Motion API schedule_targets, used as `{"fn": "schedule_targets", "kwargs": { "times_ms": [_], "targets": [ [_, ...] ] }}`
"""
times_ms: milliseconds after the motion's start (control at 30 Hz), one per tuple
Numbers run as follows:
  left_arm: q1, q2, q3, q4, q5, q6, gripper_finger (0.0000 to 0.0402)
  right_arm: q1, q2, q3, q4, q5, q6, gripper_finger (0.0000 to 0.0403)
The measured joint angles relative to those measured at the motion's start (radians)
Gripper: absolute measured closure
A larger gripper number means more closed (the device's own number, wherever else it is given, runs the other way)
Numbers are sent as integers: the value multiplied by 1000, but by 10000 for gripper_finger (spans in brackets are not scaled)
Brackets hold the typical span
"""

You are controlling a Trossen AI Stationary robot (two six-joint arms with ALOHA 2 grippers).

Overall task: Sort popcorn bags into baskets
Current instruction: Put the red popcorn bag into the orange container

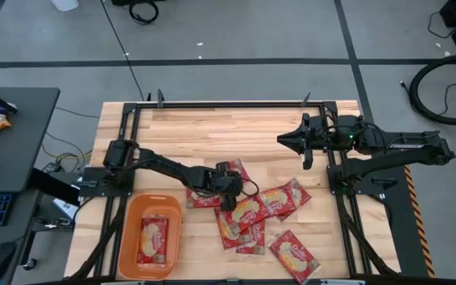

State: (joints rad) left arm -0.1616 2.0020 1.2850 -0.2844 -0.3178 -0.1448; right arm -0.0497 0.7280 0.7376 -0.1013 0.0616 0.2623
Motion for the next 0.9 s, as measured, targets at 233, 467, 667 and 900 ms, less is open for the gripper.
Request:
{"fn": "schedule_targets", "kwargs": {
  "times_ms": [233,467,667,900],
  "targets": [
    [-9,15,0,-68,-97,0,173,0,0,0,-6,-1,5,353],
    [-5,15,0,-156,-56,0,215,0,0,0,-5,-3,8,353],
    [3,15,1,-214,-46,-28,286,0,0,0,-5,-3,8,353],
    [31,-2,2,-220,32,-152,391,0,0,0,-5,-3,8,353]
  ]
}}
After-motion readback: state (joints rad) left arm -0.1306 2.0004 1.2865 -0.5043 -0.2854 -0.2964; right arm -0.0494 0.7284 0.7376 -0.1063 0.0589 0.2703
